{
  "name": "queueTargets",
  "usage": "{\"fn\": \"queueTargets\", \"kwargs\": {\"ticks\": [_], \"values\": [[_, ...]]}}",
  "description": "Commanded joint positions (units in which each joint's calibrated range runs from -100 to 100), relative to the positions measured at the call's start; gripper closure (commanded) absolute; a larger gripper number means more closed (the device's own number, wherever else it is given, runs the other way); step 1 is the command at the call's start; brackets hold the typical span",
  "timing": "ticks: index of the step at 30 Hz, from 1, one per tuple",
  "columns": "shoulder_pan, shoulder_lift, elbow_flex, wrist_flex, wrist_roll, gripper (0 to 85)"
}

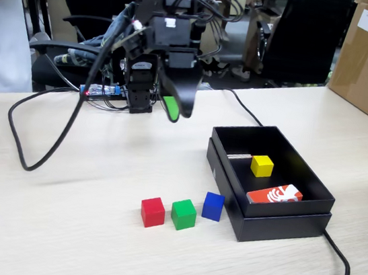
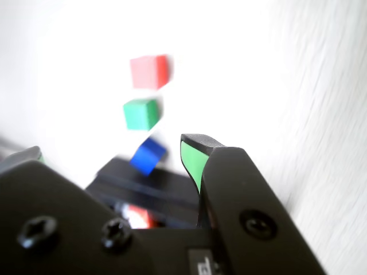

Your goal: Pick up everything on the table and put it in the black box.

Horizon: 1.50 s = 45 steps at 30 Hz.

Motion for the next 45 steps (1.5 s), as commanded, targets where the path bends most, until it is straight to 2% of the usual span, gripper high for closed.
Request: {"fn": "queueTargets", "kwargs": {"ticks": [1,7,13,18,25,28,31,32,33,35,41,42,45], "values": [[-1.4,6.6,5.0,0.6,-1.3,37.0],[-2.8,25.5,17.0,0.6,-2.1,38.0],[-3.0,35.1,21.5,0.7,-2.4,38.2],[-2.9,43.0,26.3,1.7,-2.9,43.8],[-3.0,46.5,28.0,1.7,-2.3,72.0],[-3.1,44.0,26.8,1.6,-2.0,79.1],[-3.2,35.4,22.9,0.3,-1.8,79.9],[-3.2,31.2,21.0,0.0,-1.8,79.9],[-2.5,17.1,14.4,-0.7,-1.8,79.9],[-1.3,8.0,11.5,-0.7,-1.8,79.9],[6.0,-3.2,11.7,-0.9,0.6,79.8],[8.7,-2.4,13.3,-1.0,2.1,79.8],[11.8,2.5,15.3,-1.0,3.7,79.8]]}}
